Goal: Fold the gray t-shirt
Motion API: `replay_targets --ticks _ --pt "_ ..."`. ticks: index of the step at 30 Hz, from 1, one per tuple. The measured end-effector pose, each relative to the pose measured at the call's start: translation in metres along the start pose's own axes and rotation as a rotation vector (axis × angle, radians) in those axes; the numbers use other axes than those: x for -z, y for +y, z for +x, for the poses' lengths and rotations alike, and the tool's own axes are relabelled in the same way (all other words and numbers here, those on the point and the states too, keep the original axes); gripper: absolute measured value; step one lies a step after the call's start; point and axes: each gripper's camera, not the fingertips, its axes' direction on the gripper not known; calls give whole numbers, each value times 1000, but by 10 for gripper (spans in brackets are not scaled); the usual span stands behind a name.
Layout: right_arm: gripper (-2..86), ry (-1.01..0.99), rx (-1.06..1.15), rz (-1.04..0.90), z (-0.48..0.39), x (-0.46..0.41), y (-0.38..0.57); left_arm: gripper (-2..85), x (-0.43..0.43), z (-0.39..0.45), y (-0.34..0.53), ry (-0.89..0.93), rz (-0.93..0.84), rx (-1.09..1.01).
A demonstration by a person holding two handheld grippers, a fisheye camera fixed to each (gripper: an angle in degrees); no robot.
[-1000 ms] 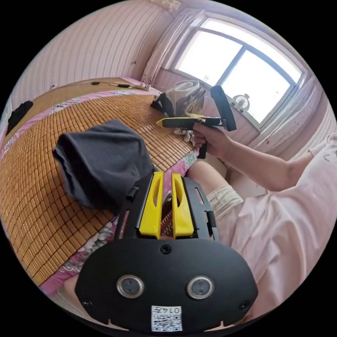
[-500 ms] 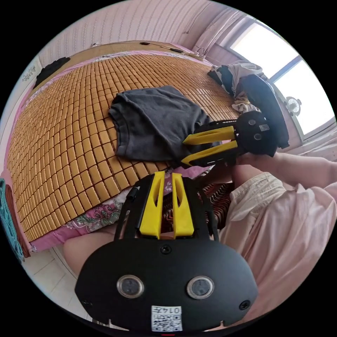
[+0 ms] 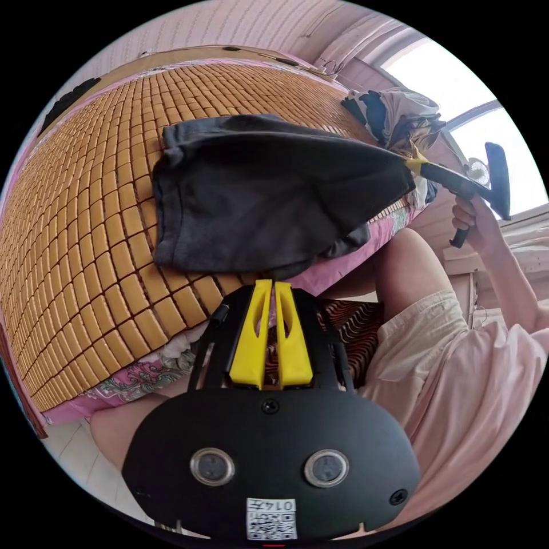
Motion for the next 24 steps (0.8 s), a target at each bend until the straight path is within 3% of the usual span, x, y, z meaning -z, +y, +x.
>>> replay_targets --ticks 4,13,18,24 --pt "74 -2 -80 -4 37 4 9 -9 4 -6 3 -33 -25 -5" --pt "111 101 111 -194 -10 -73 -20 47 35 -28 16 -23 0 103" --pt "68 260 218 -322 -32 -113 -30 60 47 -32 21 -11 9 124" --pt "14 203 171 -216 -16 -57 -34 63 61 -31 26 -24 20 105"
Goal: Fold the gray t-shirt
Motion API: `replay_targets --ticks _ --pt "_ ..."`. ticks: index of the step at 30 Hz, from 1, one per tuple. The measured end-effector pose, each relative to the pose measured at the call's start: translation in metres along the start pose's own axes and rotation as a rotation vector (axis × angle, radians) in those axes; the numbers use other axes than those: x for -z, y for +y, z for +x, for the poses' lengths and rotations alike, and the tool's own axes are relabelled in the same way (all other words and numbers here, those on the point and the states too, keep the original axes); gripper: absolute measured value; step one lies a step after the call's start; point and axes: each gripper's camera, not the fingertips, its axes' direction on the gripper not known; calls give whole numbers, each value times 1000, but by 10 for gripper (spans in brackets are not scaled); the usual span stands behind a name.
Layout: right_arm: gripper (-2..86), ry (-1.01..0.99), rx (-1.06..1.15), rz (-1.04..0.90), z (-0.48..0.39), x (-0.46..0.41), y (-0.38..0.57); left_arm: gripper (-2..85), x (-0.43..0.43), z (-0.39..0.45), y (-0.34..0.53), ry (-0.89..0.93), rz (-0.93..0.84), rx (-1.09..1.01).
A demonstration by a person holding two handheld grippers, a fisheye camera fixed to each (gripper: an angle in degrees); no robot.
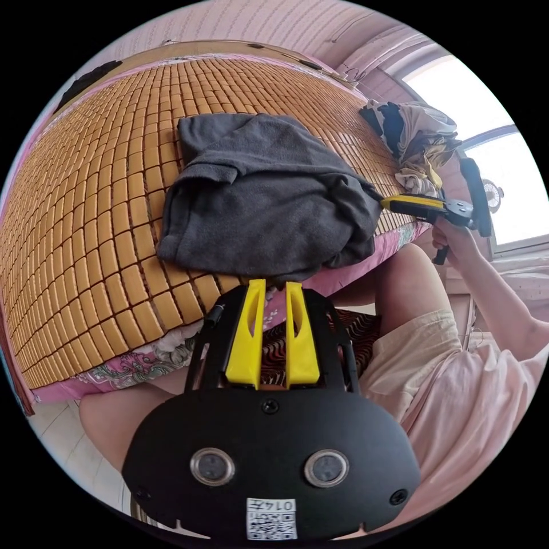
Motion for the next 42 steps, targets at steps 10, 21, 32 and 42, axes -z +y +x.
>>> replay_targets --ticks 10,21,32,42 --pt "11 -263 -266 384 87 142 70 98 27 10 32 28 1 -76" --pt "7 -259 -485 497 133 182 139 37 55 23 77 -6 38 -57" --pt "7 -377 -471 596 144 241 169 -9 193 37 145 -18 359 -45" --pt "8 -502 -285 817 122 335 158 -10 383 38 231 -37 880 -3"
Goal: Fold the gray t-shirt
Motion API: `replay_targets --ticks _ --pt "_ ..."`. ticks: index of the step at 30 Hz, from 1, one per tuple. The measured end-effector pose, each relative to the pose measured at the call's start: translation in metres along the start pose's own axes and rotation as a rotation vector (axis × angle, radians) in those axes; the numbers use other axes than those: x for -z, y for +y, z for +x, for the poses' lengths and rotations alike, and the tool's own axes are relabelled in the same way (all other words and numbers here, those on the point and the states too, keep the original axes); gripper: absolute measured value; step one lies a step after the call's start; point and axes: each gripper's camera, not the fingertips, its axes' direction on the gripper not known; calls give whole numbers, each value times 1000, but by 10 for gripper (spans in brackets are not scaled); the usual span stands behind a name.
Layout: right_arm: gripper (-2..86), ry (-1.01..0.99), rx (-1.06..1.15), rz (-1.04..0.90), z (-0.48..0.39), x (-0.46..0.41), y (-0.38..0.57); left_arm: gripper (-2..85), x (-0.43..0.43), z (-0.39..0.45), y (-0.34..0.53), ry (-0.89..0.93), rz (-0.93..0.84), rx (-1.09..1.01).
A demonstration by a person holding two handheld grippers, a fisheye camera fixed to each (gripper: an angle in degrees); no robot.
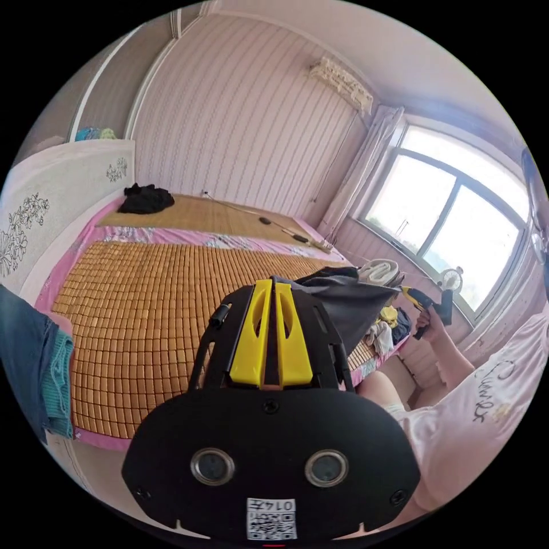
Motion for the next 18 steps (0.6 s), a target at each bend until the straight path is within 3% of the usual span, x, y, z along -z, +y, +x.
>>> replay_targets --ticks 4,7,11,18 --pt "8 -66 5 41 -18 25 -1 -10 58 8 4 13 127 -1" --pt "7 -92 35 40 -32 39 -4 -10 86 20 8 -72 117 -44" --pt "7 -126 87 80 -55 56 -14 -10 121 36 6 -47 182 -72" --pt "6 -265 366 284 -139 127 -48 -10 214 77 -17 12 427 -237"
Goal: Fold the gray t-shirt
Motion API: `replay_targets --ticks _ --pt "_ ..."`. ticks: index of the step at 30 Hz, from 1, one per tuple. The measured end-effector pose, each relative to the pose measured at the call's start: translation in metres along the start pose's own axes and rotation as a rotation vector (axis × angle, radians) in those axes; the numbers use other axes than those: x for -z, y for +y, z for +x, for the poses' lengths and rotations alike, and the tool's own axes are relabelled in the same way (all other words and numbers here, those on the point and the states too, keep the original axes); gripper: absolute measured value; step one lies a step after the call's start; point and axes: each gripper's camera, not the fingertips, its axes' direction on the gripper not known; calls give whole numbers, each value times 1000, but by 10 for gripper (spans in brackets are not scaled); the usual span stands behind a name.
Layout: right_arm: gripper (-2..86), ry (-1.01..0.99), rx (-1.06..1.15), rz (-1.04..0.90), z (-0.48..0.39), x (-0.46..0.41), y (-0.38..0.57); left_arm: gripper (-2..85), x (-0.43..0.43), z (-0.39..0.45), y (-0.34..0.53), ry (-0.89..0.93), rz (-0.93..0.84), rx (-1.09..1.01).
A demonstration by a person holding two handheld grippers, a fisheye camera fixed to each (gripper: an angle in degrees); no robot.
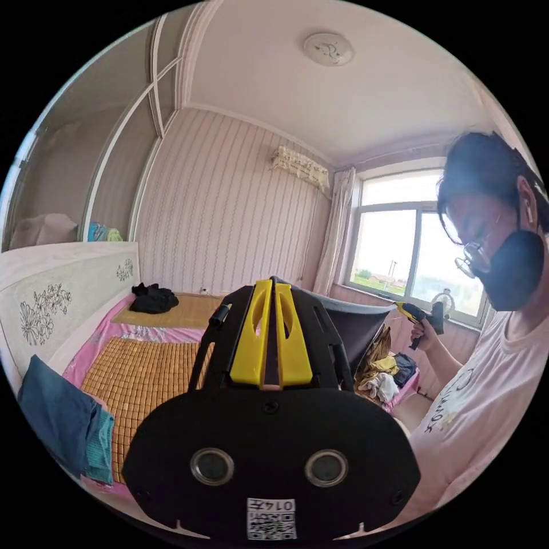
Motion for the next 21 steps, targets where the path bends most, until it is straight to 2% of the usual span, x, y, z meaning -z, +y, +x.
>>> replay_targets --ticks 4,8,12,13,15,17,19,21 --pt "6 136 260 -2 -45 -5 -44 -10 23 -10 -35 57 76 -8" --pt "6 146 166 -132 -9 -58 -51 -10 4 -28 -42 98 38 68" --pt "6 196 -5 -400 71 -167 -17 -10 -75 -72 -18 -78 -220 193" --pt "6 203 -41 -451 91 -199 -3 -10 -99 -85 -7 -64 -261 270" --pt "6 267 -113 -481 116 -238 12 -10 -128 -91 -4 -129 -300 250" --pt "6 258 -175 -470 132 -264 6 -10 -149 -93 -13 -192 -315 219" --pt "5 191 -183 -283 129 -268 -36 -10 -156 -97 -36 -196 -228 235" --pt "5 126 -140 -174 120 -264 -69 -10 -149 -95 -55 -202 -134 199"
